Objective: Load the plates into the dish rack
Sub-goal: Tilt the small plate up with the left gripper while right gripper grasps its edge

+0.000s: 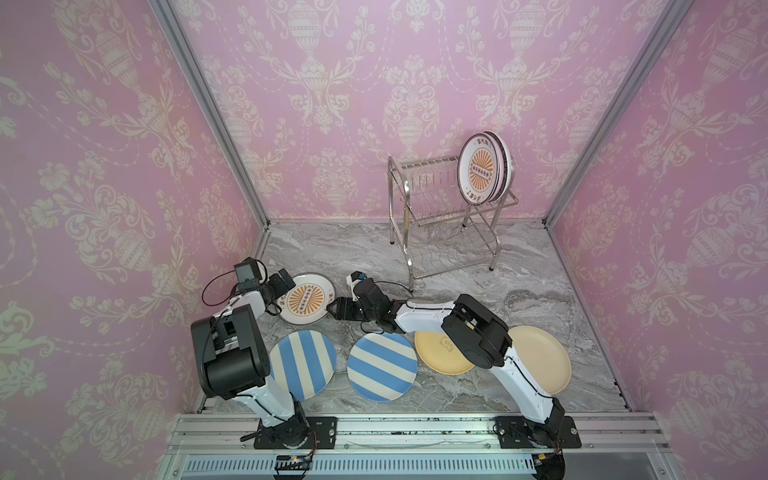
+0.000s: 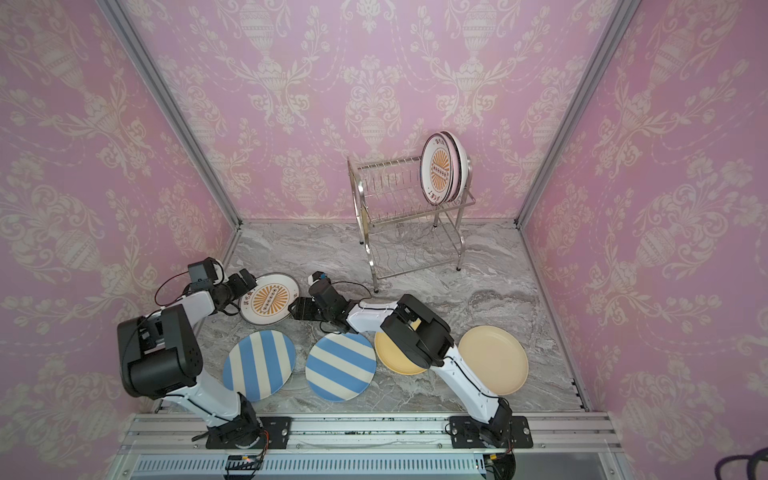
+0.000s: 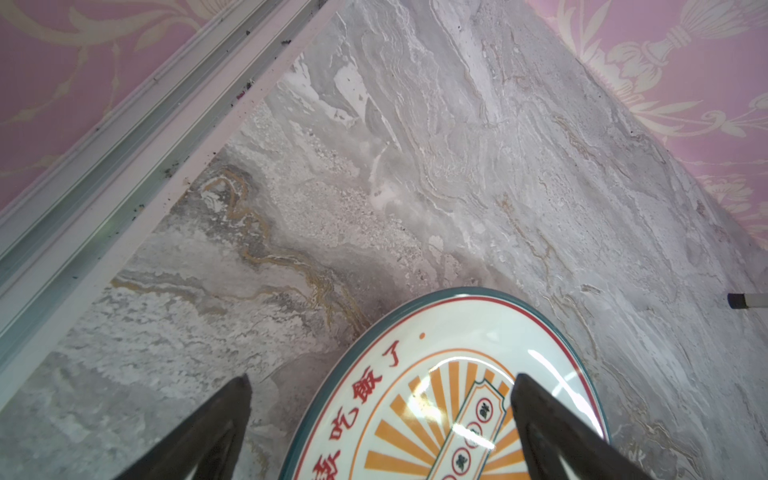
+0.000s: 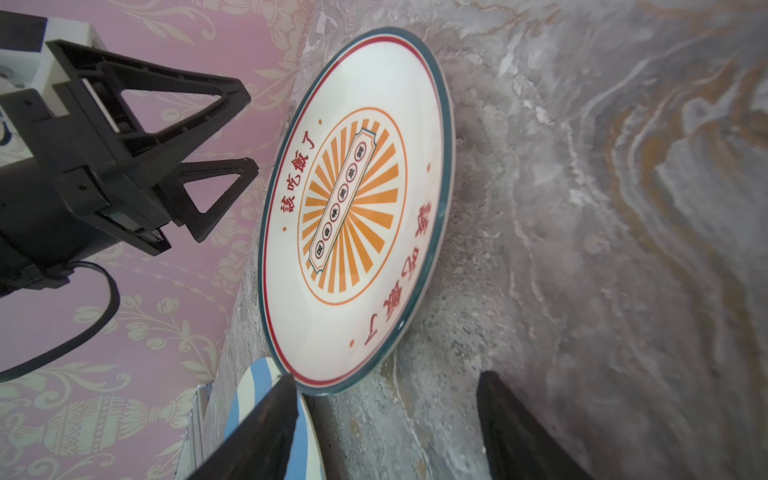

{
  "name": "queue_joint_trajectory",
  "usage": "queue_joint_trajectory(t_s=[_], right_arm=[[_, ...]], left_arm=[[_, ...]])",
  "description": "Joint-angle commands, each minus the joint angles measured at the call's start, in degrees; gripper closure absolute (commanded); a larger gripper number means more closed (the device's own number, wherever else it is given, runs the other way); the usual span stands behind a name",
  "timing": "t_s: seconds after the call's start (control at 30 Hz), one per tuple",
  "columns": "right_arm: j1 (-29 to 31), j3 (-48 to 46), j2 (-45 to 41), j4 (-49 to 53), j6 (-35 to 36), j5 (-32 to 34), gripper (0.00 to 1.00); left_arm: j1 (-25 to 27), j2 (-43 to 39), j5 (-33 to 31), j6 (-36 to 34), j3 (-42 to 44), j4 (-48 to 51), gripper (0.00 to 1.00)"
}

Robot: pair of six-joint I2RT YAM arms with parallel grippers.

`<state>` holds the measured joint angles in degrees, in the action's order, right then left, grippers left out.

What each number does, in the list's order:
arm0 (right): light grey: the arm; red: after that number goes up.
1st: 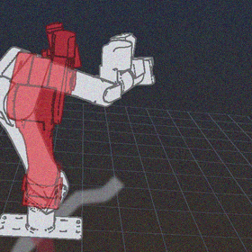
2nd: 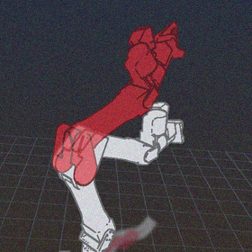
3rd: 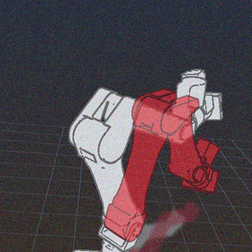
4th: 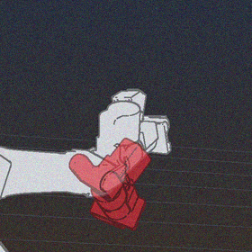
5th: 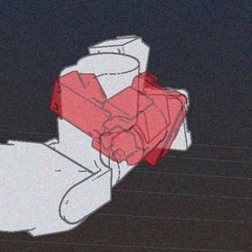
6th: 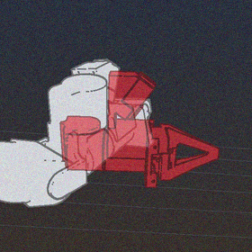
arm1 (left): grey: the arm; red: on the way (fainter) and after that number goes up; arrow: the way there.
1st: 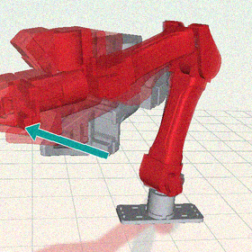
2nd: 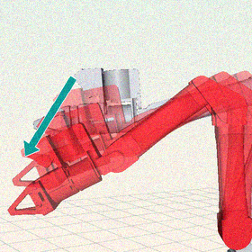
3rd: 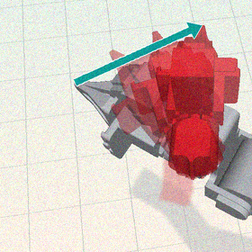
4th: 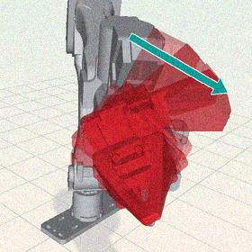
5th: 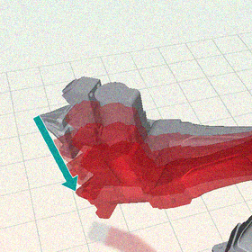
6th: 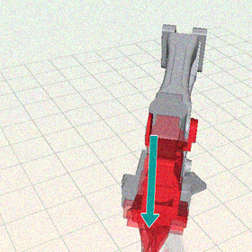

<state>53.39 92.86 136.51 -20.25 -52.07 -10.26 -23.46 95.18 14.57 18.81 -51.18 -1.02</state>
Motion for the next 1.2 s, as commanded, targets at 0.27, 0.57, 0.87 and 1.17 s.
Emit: queue_joint_trajectory(t_s=[0.27,0.57,0.87,1.17], right_arm=[[-0.4,3.7,4.4,-1.1,-2.2,-0.8,0.31],[-0.5,7.1,7.8,-0.7,-3.1,-1.6,0.30],[-0.6,11.1,10.3,2.5,-3.4,-1.1,0.33],[-1.2,9.8,10.8,0.8,-5.0,-1.0,0.40]], left_arm=[[-0.4,4.8,4.6,0.4,-3.6,-2.3,0.01],[-0.2,6.9,8.2,2.8,-2.5,-5.9,0.01],[0.4,7.9,9.5,3.2,-2.0,-6.8,0.01],[1.8,8.3,9.8,3.3,-2.3,-6.7,0.01]])
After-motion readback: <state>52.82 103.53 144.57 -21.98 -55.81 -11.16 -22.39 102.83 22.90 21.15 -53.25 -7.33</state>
